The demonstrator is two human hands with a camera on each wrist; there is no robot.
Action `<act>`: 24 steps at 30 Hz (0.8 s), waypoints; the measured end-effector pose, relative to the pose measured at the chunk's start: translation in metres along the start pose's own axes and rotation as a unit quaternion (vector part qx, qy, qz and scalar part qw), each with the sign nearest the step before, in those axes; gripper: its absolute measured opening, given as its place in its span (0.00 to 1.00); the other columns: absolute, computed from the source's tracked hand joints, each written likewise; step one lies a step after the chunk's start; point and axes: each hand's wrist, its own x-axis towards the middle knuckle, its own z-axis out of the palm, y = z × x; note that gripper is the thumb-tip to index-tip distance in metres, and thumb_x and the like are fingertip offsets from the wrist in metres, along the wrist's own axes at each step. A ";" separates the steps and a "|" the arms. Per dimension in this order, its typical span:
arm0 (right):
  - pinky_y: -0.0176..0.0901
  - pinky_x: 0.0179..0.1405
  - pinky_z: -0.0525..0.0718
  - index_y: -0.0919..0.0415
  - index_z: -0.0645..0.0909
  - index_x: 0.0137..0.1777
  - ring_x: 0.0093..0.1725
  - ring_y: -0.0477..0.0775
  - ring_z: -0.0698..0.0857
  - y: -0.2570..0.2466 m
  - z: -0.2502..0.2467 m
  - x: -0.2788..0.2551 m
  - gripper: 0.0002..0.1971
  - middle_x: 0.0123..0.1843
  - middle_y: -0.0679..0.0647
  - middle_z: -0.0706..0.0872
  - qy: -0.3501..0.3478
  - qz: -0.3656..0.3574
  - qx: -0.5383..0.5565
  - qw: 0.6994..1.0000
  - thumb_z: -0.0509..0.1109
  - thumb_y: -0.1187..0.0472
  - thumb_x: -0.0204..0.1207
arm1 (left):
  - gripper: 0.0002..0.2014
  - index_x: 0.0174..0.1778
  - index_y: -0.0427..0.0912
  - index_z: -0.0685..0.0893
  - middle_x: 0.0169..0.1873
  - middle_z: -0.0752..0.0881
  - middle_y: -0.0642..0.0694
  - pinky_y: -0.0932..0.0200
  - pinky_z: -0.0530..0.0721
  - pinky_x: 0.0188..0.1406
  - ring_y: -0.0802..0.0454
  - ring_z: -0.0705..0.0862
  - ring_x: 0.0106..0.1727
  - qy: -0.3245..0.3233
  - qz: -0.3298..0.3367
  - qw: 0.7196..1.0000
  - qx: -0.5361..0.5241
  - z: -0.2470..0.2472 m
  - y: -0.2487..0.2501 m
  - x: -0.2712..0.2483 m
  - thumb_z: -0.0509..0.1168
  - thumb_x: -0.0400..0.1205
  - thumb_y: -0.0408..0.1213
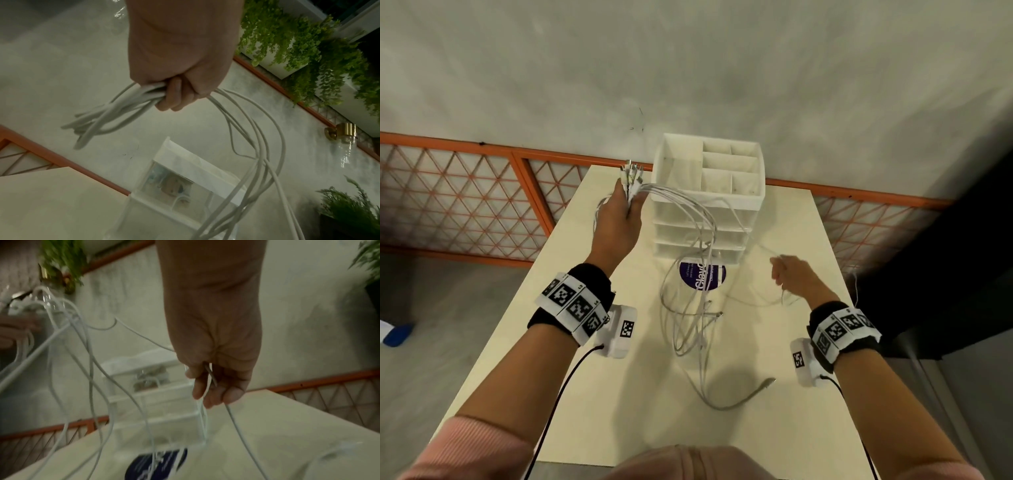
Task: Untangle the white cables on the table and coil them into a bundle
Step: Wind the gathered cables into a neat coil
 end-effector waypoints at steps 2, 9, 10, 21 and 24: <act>0.45 0.38 0.77 0.57 0.74 0.28 0.36 0.57 0.81 0.009 0.016 -0.002 0.19 0.31 0.54 0.80 -0.070 0.024 -0.019 0.997 0.57 0.65 0.83 | 0.17 0.62 0.28 0.74 0.45 0.84 0.27 0.45 0.76 0.46 0.28 0.81 0.47 0.014 -0.002 1.000 -0.013 0.000 0.004 -0.002 0.55 0.87 0.40; 0.35 0.40 0.72 0.63 0.73 0.51 0.59 0.62 0.81 0.004 0.041 -0.013 0.09 0.55 0.63 0.85 -0.177 0.023 -0.109 0.978 0.53 0.73 0.81 | 0.12 0.56 0.28 0.73 0.26 0.75 0.44 0.52 0.68 0.33 0.49 0.69 0.26 0.068 -0.037 0.992 -0.103 0.004 0.013 -0.002 0.55 0.86 0.36; 0.33 0.43 0.73 0.65 0.74 0.54 0.61 0.63 0.80 0.004 0.042 -0.013 0.09 0.56 0.63 0.84 -0.184 0.028 -0.124 0.975 0.53 0.72 0.81 | 0.12 0.56 0.28 0.74 0.28 0.76 0.39 0.52 0.68 0.33 0.47 0.69 0.27 0.065 -0.034 0.992 -0.107 0.004 0.015 -0.002 0.55 0.86 0.37; 0.39 0.74 0.63 0.51 0.65 0.78 0.77 0.49 0.69 -0.114 -0.031 -0.045 0.23 0.79 0.51 0.71 0.029 -0.193 0.102 0.975 0.53 0.47 0.85 | 0.22 0.74 0.34 0.68 0.50 0.87 0.31 0.45 0.80 0.50 0.34 0.84 0.51 -0.067 0.079 0.995 0.004 0.008 0.035 -0.009 0.57 0.86 0.39; 0.40 0.66 0.68 0.47 0.67 0.75 0.69 0.44 0.75 -0.140 -0.026 -0.060 0.27 0.75 0.47 0.75 -0.114 -0.231 0.114 0.960 0.58 0.38 0.78 | 0.22 0.76 0.35 0.67 0.52 0.87 0.32 0.48 0.78 0.50 0.35 0.84 0.53 -0.057 0.077 0.995 -0.004 0.012 0.043 -0.011 0.57 0.86 0.39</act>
